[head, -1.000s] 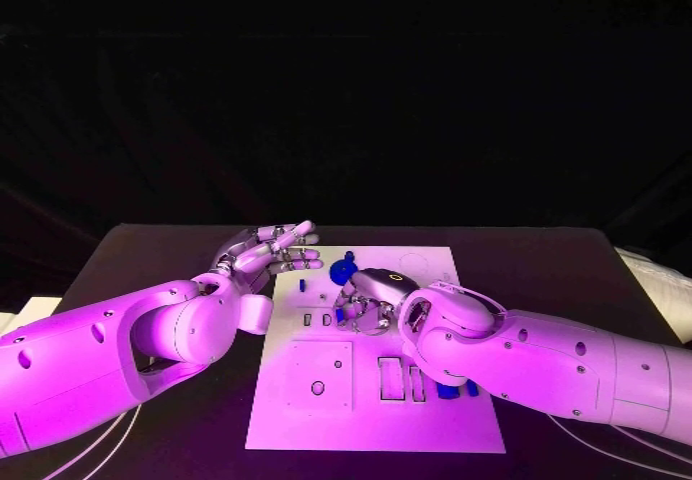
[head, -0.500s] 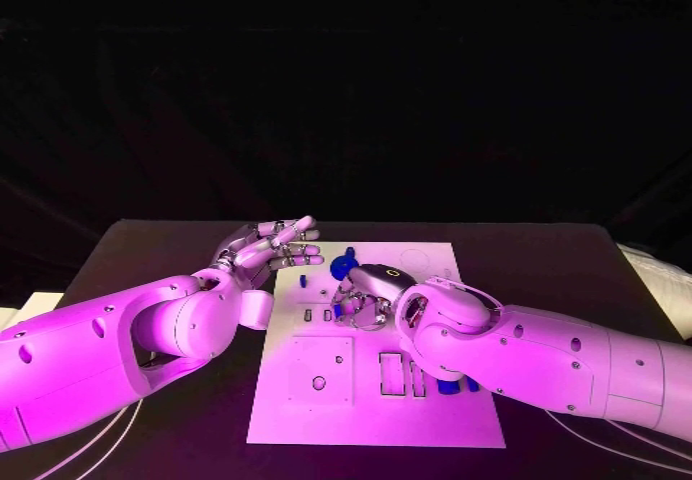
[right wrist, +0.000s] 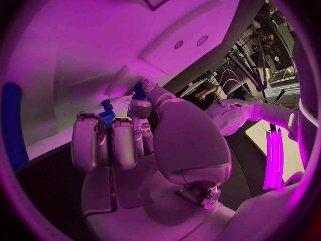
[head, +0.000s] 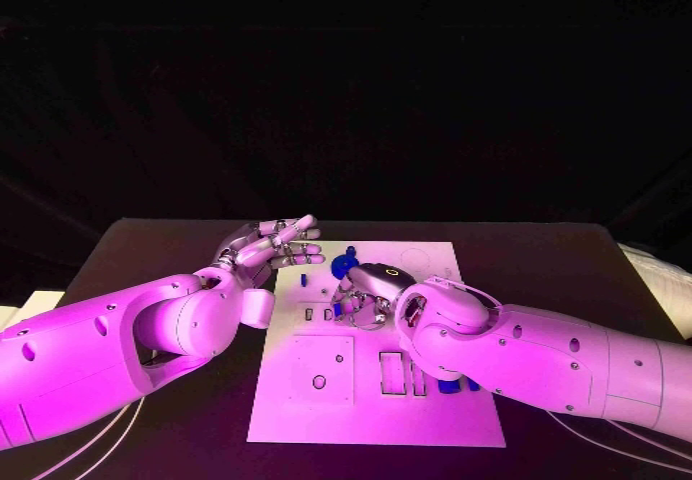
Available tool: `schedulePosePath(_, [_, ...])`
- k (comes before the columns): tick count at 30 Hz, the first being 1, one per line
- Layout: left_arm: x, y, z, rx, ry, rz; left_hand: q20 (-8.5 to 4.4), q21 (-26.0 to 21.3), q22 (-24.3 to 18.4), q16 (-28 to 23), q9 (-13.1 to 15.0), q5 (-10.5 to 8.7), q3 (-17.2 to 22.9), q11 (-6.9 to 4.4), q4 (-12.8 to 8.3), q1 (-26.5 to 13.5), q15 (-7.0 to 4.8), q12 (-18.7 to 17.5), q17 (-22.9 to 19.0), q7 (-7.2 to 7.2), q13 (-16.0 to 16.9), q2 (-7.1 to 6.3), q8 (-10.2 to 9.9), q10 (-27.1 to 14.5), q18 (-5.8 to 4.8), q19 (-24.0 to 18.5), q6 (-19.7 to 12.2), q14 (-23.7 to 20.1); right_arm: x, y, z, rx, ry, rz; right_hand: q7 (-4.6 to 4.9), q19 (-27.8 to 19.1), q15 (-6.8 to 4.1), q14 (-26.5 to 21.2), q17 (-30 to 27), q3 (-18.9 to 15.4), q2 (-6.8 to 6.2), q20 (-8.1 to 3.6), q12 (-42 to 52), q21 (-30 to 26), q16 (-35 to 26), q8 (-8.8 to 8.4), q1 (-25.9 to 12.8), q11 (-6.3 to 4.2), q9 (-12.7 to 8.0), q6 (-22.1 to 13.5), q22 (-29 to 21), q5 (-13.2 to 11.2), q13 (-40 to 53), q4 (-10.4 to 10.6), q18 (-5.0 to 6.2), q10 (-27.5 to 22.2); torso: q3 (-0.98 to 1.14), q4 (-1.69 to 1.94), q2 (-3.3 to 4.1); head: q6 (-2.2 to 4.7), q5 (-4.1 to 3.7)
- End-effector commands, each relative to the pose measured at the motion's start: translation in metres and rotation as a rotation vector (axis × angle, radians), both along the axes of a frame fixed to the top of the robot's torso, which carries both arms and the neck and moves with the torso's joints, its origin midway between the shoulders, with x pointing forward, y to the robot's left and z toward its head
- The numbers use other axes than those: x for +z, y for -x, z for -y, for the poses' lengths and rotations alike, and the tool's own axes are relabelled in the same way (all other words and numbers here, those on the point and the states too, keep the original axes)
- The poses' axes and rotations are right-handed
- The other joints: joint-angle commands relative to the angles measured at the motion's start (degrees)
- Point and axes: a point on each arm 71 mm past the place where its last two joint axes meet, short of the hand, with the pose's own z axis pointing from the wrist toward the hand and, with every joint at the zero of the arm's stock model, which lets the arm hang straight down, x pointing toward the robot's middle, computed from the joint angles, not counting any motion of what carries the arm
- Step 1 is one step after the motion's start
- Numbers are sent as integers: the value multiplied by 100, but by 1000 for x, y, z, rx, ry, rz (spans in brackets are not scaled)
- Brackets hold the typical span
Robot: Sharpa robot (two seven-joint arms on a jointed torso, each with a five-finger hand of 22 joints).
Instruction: Assemble the parts on the task board
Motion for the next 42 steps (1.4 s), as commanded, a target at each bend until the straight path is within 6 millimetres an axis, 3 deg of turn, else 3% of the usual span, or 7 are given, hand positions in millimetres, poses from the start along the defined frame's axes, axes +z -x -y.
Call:
schedulePosePath(1, [0,0,3,-20,13,2,13,5,7,-24,7,12,-4,-17,-31,9,17,-12,11,1,7,48,-16,1,35,17,29,-43,-7,1,2,-14,50,1,56,-67,44,319,134,-16,-55,3,-110,-50,-41,-59,-64,15,-31,-91,-70,-40,-77,5,-35,-78,-5,-6,5,-2,-5])
schedulePosePath(21, [-1,0,1,-16,10,-2,14,3,9,-28,6,11,-9,-16,-39,7,17,-13,21,2,5,54,-20,-3,36,16,26,-48,-5,2,0,-18,43,20,116,-143,90,298,41,-73,-224,47,-497,-122,-119,-168,-199,69,-60,-216,-206,-25,-374,35,-8,-257,-4,2,-2,-19,-19])
schedulePosePath(25, [-1,0,1,-17,10,-3,14,2,10,-30,5,10,-14,-13,-41,2,18,-17,27,8,4,56,-25,-10,35,15,19,-49,-3,2,0,-30,16,38,139,-164,121,294,23,-330,-410,80,-837,-156,-144,-223,-506,101,-97,-357,-258,251,-673,233,1,-387,0,0,1,-15,-16])
schedulePosePath(28, [-1,0,1,-18,10,-4,14,2,10,-30,5,10,-14,-13,-41,2,18,-17,27,8,4,56,-25,-10,35,15,19,-49,-1,2,0,-37,-9,54,139,-173,128,292,14,-506,-512,86,-890,-170,-156,-226,-631,109,-109,-402,-280,265,-731,329,6,-416,2,-2,2,-11,-15])
schedulePosePath(33, [-1,1,1,-18,10,-5,14,2,10,-30,5,10,-14,-13,-41,2,18,-17,27,8,4,56,-25,-10,35,15,19,-49,6,6,-1,-46,-109,114,144,-184,132,287,-10,-735,-545,92,-985,-192,-182,-221,-631,117,-124,-466,-314,290,-831,434,12,-491,3,-11,1,-11,-19])
schedulePosePath(37, [-2,0,1,-8,6,-6,14,4,15,-18,3,9,-22,-12,-49,-5,15,-15,49,13,3,65,-33,-9,36,18,9,-26,14,19,1,-35,-216,159,156,-223,138,267,-93,-854,-523,96,-1234,-233,-249,-217,-502,123,-142,-526,-390,444,-1059,471,27,-627,11,8,0,-5,-43])
schedulePosePath(42, [-3,-1,-2,5,-6,-8,-21,96,89,134,6,12,-49,-47,-101,-10,-39,19,192,-8,10,108,-35,58,49,111,23,174,29,32,8,-2,-309,176,158,-214,141,267,-100,-1001,-542,99,-1173,-239,-265,-206,-460,127,-149,-542,-388,507,-1040,527,25,-596,5,-22,-18,8,-41])
